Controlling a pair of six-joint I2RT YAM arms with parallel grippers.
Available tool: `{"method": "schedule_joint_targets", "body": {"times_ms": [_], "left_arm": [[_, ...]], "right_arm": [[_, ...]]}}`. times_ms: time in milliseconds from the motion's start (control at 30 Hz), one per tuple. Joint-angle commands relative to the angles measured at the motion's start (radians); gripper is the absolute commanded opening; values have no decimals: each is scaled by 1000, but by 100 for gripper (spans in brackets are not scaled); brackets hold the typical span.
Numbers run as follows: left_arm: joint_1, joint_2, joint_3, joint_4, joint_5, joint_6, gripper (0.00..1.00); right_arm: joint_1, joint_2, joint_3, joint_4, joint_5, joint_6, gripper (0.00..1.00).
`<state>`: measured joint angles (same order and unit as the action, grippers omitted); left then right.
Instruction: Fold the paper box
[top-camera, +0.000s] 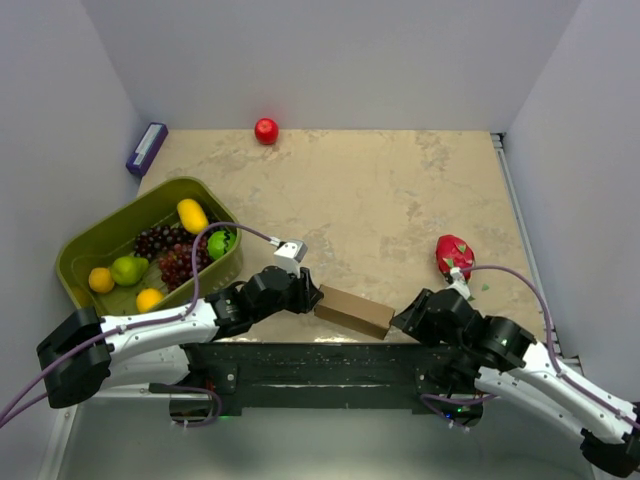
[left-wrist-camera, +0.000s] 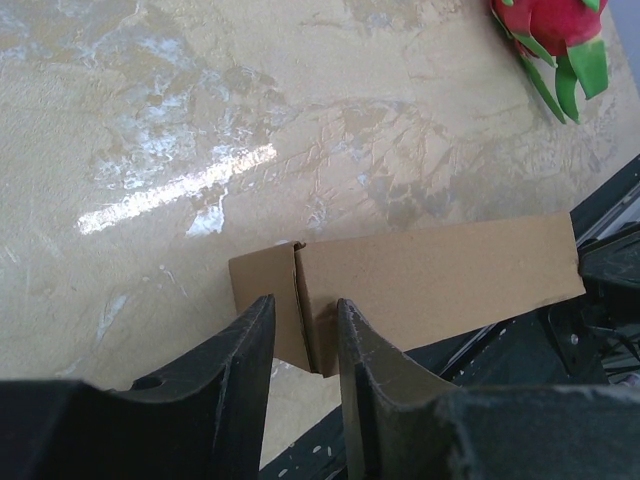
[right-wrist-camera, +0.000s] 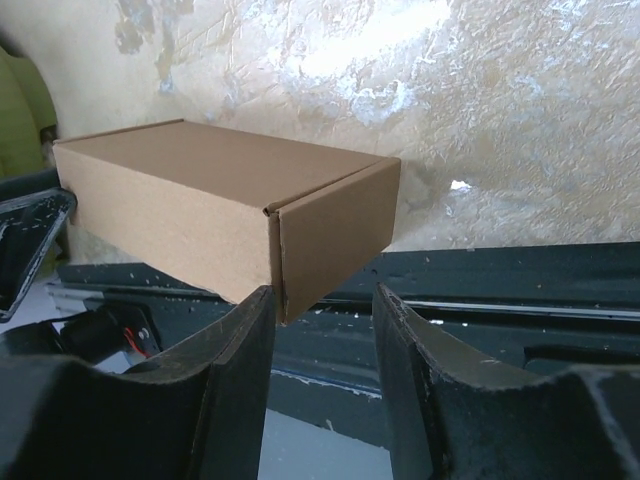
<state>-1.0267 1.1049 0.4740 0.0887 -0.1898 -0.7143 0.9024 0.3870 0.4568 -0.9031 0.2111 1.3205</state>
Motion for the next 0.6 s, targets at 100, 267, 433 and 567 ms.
{"method": "schedule_joint_targets", "body": {"times_ms": [100,267,433,567], "left_arm": [[4,26,-43,-107,12,26,34],[4,16,-48,-104,27,21,34],[4,-17,-34,-104,44,15,40],[5,-36,8,-124,39,35,49]], "right_arm": [[0,78,-38,-27,-4,-18,42],[1,171,-37,7,-4,-44,40],[0,158,-4,18,5,-46,48],[0,96,22,39,30,-38,59]]}}
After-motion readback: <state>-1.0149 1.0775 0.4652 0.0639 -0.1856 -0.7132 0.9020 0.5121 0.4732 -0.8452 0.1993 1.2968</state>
